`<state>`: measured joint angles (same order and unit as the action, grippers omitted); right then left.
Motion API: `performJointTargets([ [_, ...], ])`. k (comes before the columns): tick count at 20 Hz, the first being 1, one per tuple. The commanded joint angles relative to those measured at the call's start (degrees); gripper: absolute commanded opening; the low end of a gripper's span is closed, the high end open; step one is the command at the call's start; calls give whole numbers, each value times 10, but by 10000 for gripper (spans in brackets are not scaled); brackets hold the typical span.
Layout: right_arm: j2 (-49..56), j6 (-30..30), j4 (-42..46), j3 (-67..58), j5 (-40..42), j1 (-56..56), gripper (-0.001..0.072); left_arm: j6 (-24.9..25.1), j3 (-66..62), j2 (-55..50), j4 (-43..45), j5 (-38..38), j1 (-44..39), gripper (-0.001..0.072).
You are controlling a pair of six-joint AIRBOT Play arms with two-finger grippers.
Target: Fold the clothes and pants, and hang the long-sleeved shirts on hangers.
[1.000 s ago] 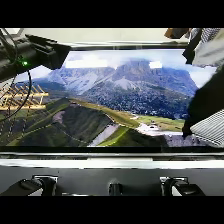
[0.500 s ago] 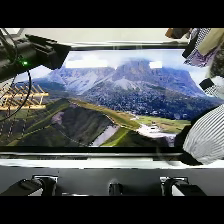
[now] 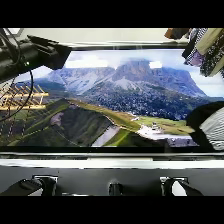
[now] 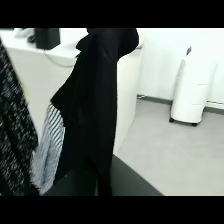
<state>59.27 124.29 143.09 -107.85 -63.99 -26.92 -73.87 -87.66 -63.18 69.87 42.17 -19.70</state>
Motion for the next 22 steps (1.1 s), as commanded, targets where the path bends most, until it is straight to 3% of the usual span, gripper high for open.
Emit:
performJointTargets([
  [1,9,16,-26,-8,47,-72,25,1,0,-3,0,0,0,568],
  [7,44,40,-51,-42,78,-138,25,1,0,-5,0,0,0,568],
  [18,100,29,-267,-81,123,-313,25,-33,0,-31,0,0,0,568],
  [22,106,8,-297,-80,111,-323,28,-33,0,-38,1,0,0,568],
])
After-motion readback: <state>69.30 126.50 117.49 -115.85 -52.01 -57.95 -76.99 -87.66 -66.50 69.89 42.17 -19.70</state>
